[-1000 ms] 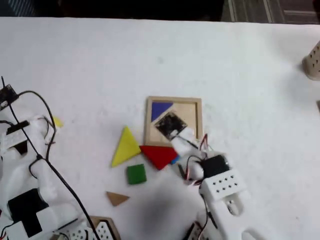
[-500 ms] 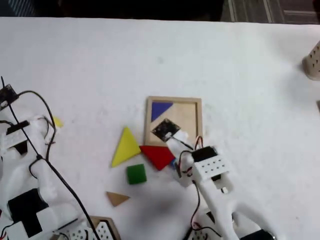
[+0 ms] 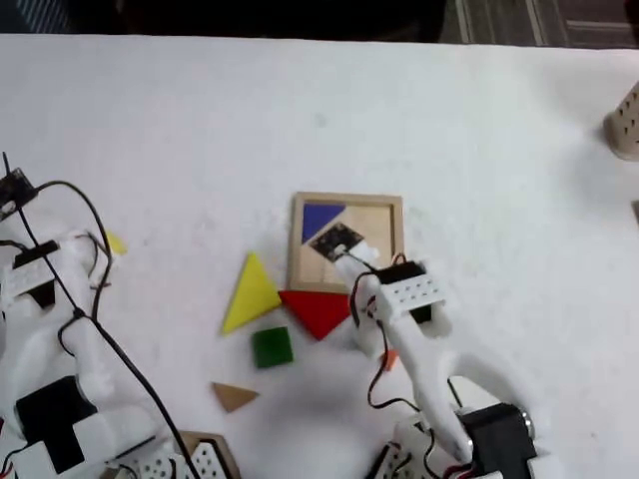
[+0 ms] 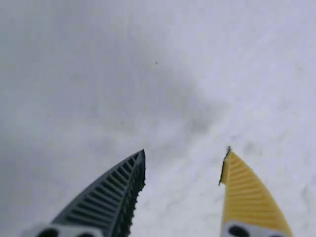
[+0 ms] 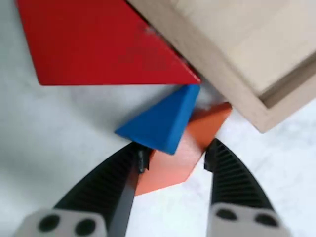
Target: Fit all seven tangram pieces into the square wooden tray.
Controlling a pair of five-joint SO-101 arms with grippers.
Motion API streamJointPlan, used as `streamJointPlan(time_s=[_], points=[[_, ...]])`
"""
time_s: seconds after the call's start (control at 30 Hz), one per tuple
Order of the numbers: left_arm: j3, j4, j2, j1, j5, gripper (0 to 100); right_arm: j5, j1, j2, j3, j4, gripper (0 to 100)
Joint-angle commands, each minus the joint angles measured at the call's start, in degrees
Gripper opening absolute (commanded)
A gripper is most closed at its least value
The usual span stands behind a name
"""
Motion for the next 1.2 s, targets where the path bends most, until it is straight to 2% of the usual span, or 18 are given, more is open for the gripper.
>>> streamJointPlan(time_s=[0.0, 0.17, 0.37, 0.53, 0.67, 0.9, 1.07, 1.17], points=[[-2.90, -0.09, -0.13, 0.22, 0.35, 27, -0.09, 0.40, -1.01, -1.14, 0.57, 10.7], [-2.90, 0.00, -0.13, 0.04, 0.35, 27, 0.00, 0.48, -8.48, -1.23, 3.38, 2.9], [-2.90, 0.09, -0.13, -0.04, 0.35, 27, -0.09, 2.95, -17.19, -2.81, 6.02, 2.7], [-2.81, 0.18, -0.13, -0.04, 0.35, 27, 0.09, 4.70, -16.66, -11.96, 6.73, 2.8], [-2.81, 0.26, -0.13, -0.13, 0.35, 27, 1.93, 4.70, -9.45, -22.24, 6.73, 2.8], [-2.81, 0.26, -0.13, -0.92, 0.35, 27, -11.87, 4.26, 12.62, -39.03, 5.41, 2.8], [-2.81, 0.26, -0.13, -0.92, 0.35, 27, -17.58, 6.02, 27.30, -50.64, 4.62, 2.9], [-2.81, 0.18, -0.13, -0.92, 0.35, 27, -20.04, 6.55, 33.63, -55.56, 5.41, 9.3]])
